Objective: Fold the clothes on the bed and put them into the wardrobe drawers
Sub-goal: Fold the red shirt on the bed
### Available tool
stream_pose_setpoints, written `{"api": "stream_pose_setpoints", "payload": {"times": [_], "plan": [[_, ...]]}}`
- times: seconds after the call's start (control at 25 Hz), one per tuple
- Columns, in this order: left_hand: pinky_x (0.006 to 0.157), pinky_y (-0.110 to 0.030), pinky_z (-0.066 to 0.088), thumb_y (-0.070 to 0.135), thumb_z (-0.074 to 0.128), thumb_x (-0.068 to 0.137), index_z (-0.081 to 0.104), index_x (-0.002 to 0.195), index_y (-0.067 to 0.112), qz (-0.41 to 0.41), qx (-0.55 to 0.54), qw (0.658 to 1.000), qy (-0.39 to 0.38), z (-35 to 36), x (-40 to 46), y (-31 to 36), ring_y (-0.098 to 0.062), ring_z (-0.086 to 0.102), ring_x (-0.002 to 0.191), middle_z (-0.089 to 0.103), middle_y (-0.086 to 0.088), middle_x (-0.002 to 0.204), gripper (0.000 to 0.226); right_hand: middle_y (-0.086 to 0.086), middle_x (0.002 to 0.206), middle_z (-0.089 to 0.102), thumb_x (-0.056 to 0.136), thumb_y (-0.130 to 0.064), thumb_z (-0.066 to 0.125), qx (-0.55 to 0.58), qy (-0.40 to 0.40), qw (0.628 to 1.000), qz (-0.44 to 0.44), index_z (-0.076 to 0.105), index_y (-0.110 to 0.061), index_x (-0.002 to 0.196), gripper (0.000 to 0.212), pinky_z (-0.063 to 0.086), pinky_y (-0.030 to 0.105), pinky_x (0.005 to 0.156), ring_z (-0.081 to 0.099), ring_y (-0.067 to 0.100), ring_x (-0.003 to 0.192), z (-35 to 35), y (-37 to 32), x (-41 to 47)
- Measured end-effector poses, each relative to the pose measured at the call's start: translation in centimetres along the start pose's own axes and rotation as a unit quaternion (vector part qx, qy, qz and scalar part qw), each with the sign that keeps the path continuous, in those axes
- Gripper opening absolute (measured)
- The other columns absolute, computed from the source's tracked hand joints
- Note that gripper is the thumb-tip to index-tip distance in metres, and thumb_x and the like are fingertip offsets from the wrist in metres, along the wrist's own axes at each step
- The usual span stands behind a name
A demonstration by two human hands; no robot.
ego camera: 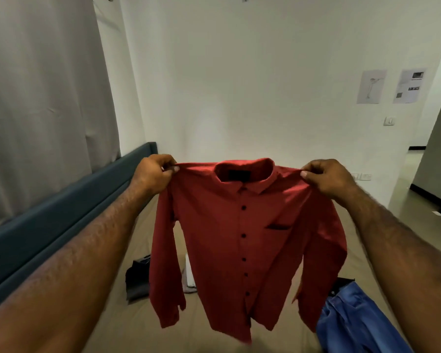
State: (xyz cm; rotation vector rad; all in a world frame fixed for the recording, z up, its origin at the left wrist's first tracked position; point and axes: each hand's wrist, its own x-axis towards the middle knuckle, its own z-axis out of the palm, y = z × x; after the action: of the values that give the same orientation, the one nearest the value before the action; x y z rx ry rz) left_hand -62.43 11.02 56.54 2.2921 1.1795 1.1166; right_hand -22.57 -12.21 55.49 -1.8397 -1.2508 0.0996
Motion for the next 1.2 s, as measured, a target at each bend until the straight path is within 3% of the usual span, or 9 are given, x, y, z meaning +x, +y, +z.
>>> {"api": "stream_pose_setpoints", "payload": {"times": [0.24, 0.44, 0.52, 0.64, 0.76, 0.92, 1.04, 1.12, 1.2], "plan": [[0.07, -0.032, 0.053, 0.02, 0.072, 0.097, 0.073, 0.083, 0.018, -0.055, -0.039, 0.997, 0.026, 0.9, -0.1, -1.5, -0.015, 0.063, 0.072, 0.072, -0.004, 0.08, 0.015, -0.001, 0.085, 0.075, 0.089, -0.032, 0.083, 0.007, -0.001, 1.0, 0.019, 0.076, -0.023, 0.082, 0.013, 0.054, 0.032, 0.074, 0.071, 0.019, 0.085, 1.5, 0.3, 0.1], [0.079, -0.032, 0.054, 0.022, 0.08, 0.093, 0.08, 0.09, 0.021, -0.037, 0.014, 0.998, -0.056, -1.3, 1.7, -1.1, -0.014, 0.067, 0.084, 0.074, 0.003, 0.085, 0.004, -0.003, 0.086, 0.079, 0.083, -0.008, 0.085, -0.028, -0.097, 0.995, 0.027, 0.082, -0.025, 0.084, 0.017, 0.058, 0.035, 0.085, 0.074, 0.021, 0.093, -1.3, 0.4, 0.7], [0.081, -0.028, 0.053, 0.018, 0.083, 0.09, 0.082, 0.094, 0.019, -0.02, 0.078, 0.995, -0.056, -1.4, 1.7, 0.5, -0.012, 0.067, 0.084, 0.071, 0.008, 0.083, 0.004, -0.003, 0.091, 0.078, 0.086, -0.014, 0.083, -0.084, 0.005, 0.996, 0.0, 0.08, -0.03, 0.083, 0.016, 0.053, 0.033, 0.082, 0.07, 0.02, 0.092, -1.6, -0.2, 0.8], [0.073, -0.024, 0.056, 0.007, 0.074, 0.089, 0.082, 0.093, 0.021, 0.009, 0.016, 0.995, 0.095, 0.4, 0.6, 1.1, -0.002, 0.066, 0.074, 0.072, 0.012, 0.08, 0.016, 0.008, 0.095, 0.074, 0.096, -0.029, 0.066, -0.13, 0.209, 0.965, -0.092, 0.08, -0.019, 0.093, 0.016, 0.05, 0.042, 0.086, 0.063, 0.033, 0.097, 0.5, 0.6, 0.4], [0.09, -0.034, 0.06, 0.013, 0.078, 0.09, 0.08, 0.089, 0.027, -0.033, 0.123, 0.987, -0.094, 2.8, -1.5, -1.3, -0.013, 0.072, 0.091, 0.078, 0.004, 0.096, 0.014, 0.005, 0.104, 0.076, 0.098, -0.039, 0.062, -0.322, 0.027, 0.946, -0.028, 0.08, -0.024, 0.099, 0.023, 0.044, 0.042, 0.093, 0.061, 0.032, 0.108, 3.2, 2.6, -0.9], [0.08, -0.03, 0.061, 0.009, 0.078, 0.091, 0.083, 0.096, 0.015, -0.056, -0.027, 0.994, 0.084, 3.4, -1.0, -2.2, -0.01, 0.071, 0.075, 0.077, 0.005, 0.083, 0.009, 0.006, 0.093, 0.076, 0.094, -0.031, 0.07, -0.184, 0.213, 0.954, -0.099, 0.082, -0.019, 0.094, 0.017, 0.048, 0.045, 0.088, 0.062, 0.035, 0.098, 1.6, 2.8, 0.1], [0.077, -0.028, 0.06, 0.016, 0.079, 0.092, 0.082, 0.097, 0.018, -0.067, 0.144, 0.97, -0.187, 5.2, -3.0, -2.3, -0.013, 0.072, 0.077, 0.078, 0.001, 0.091, 0.006, 0.003, 0.098, 0.078, 0.093, -0.044, 0.069, -0.347, -0.034, 0.937, 0.016, 0.082, -0.022, 0.099, 0.026, 0.054, 0.04, 0.092, 0.069, 0.03, 0.1, 4.3, 4.0, -0.9], [0.088, -0.033, 0.06, 0.022, 0.079, 0.093, 0.082, 0.096, 0.02, -0.111, 0.156, 0.974, -0.117, 5.0, -2.7, -2.2, -0.017, 0.072, 0.089, 0.078, -0.001, 0.099, 0.005, 0.007, 0.1, 0.078, 0.093, -0.043, 0.069, -0.344, -0.04, 0.938, 0.036, 0.081, -0.02, 0.099, 0.027, 0.055, 0.039, 0.09, 0.07, 0.032, 0.1, 4.7, 4.8, -0.6], [0.091, -0.036, 0.06, 0.022, 0.078, 0.093, 0.082, 0.1, 0.017, -0.123, 0.08, 0.989, 0.009, 3.8, -0.6, -0.8, -0.021, 0.073, 0.093, 0.078, -0.002, 0.099, 0.009, 0.013, 0.103, 0.077, 0.094, -0.036, 0.07, -0.245, 0.052, 0.968, 0.016, 0.079, -0.017, 0.096, 0.022, 0.053, 0.038, 0.087, 0.069, 0.037, 0.101, 3.1, 4.3, 1.4]]}}
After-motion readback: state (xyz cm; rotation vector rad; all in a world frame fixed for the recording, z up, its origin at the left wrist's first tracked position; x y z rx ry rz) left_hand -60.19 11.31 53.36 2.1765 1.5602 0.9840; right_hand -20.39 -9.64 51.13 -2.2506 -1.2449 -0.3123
